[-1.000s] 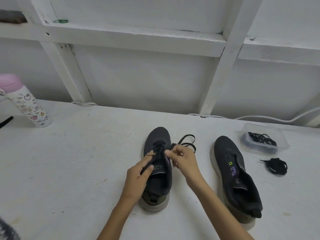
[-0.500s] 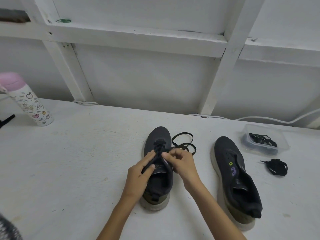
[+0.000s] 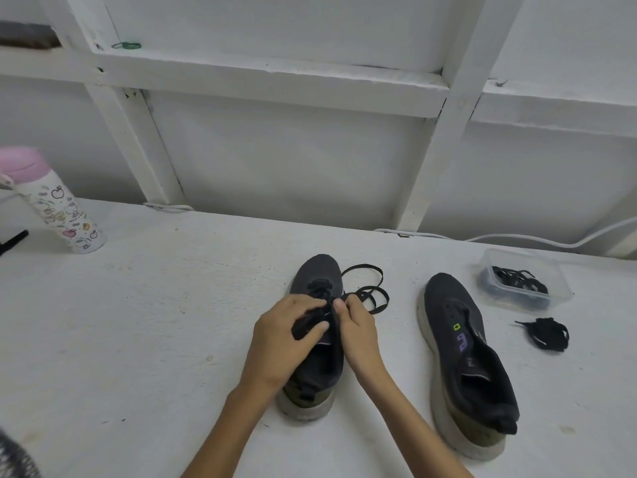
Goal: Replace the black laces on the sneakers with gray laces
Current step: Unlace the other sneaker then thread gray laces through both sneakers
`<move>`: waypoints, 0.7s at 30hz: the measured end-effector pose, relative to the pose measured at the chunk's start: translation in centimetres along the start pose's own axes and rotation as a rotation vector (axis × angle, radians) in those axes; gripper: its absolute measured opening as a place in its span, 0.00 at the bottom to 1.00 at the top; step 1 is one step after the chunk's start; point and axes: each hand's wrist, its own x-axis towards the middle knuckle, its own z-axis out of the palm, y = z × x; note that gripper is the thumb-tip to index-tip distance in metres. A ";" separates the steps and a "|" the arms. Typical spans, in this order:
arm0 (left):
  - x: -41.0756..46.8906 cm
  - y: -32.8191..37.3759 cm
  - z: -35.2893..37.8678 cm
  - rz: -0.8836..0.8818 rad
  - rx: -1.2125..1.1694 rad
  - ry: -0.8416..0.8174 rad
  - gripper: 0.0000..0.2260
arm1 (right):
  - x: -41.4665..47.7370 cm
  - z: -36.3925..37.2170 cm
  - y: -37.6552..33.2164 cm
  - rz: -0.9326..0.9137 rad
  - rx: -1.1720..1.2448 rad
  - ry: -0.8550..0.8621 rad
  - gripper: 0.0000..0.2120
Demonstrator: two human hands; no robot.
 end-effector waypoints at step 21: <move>2.3 -0.7 0.0 -0.082 -0.095 -0.043 0.03 | 0.0 -0.7 0.2 0.110 0.475 0.118 0.16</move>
